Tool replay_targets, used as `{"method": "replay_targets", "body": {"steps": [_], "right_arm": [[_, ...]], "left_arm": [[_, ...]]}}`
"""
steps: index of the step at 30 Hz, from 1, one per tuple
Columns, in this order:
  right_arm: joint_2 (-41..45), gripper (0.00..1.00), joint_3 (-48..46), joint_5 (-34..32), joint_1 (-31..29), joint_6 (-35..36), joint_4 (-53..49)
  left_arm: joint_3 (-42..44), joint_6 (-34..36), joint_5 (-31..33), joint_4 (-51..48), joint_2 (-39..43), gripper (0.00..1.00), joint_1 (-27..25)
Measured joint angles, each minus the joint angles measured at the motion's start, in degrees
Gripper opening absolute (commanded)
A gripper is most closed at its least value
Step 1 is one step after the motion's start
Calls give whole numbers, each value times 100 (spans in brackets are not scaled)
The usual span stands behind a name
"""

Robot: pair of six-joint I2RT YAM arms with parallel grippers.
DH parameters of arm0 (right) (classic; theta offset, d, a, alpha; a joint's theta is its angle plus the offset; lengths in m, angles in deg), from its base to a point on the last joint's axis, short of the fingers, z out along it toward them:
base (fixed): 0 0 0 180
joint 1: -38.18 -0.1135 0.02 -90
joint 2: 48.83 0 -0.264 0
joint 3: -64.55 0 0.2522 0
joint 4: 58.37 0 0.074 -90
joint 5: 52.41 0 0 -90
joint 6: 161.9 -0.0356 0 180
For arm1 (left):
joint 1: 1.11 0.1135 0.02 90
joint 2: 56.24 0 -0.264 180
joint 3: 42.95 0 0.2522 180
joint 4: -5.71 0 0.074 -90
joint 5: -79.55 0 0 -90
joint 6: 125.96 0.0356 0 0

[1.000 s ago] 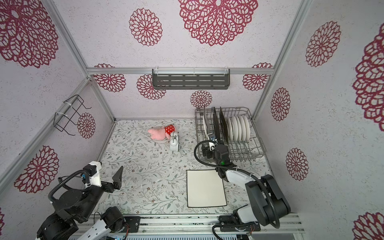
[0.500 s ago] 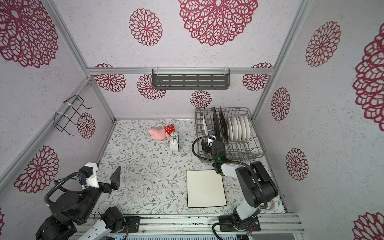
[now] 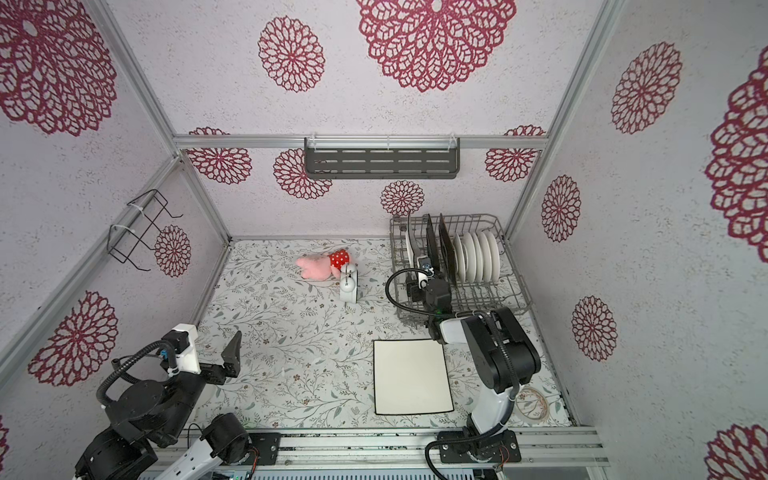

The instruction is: Unload the plates from the dish rack

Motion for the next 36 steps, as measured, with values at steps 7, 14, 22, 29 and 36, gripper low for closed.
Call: {"method": "replay_targets", "body": {"steps": [7, 14, 22, 29, 36], "right_arm": [[-361, 72, 249, 234, 63, -7, 271], [-763, 65, 452, 450, 144, -66, 643], [-1069, 59, 546, 605, 186, -175, 1082], [-1172, 53, 546, 599, 210, -208, 1379], [-1226, 46, 546, 601, 223, -203, 1497]], "left_arm": [[0, 4, 142, 11, -81, 98, 0], [0, 46, 286, 7, -264, 97, 0], [0, 48, 385, 7, -306, 97, 0], [2, 48, 442, 4, -411, 97, 2], [4, 66, 470, 7, -415, 97, 4]]}}
